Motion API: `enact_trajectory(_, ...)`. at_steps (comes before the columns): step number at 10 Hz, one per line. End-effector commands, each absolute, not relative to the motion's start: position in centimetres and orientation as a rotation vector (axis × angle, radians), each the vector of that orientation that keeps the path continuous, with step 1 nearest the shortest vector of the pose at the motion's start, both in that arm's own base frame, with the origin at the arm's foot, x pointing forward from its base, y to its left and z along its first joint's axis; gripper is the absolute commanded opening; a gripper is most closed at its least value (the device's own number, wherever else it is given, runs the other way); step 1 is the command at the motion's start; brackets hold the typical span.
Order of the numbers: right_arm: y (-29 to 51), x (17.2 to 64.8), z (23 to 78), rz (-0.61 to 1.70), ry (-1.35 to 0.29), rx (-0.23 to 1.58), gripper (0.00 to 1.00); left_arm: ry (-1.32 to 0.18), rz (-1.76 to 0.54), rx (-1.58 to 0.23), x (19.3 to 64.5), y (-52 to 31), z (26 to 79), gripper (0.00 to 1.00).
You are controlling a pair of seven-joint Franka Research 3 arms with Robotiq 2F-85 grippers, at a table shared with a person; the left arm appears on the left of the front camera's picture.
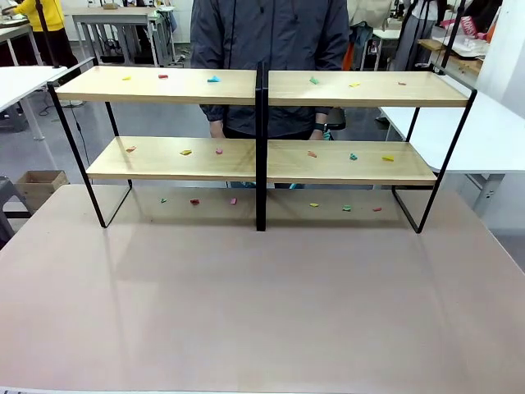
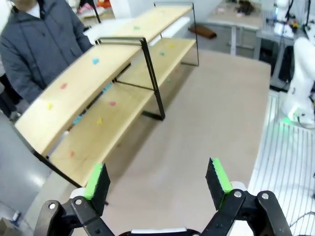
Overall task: Clean the shelves.
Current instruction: Pick up the Duster when the human hands it over.
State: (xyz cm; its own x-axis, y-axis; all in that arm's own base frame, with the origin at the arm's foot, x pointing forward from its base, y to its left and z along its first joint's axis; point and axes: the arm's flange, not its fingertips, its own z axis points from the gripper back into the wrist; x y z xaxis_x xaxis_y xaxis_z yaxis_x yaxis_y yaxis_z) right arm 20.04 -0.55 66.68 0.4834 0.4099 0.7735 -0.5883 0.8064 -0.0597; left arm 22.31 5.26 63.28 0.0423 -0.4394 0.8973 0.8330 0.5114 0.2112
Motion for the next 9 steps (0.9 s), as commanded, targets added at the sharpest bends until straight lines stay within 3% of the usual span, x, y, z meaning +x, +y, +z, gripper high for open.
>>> enact_trajectory(1, -0.34, 20.62, 66.17, 0.636, -0.899, 0.222, 1.00, -1.224, -1.009, -0.436, 20.19, 1.72, 57.92, 1.00)
enact_trajectory(9, -0.27, 21.52, 65.55, 0.676, -0.882, 0.242, 1.00, -1.235, -0.786, -0.475, 20.87, 1.62, 57.44, 1.00)
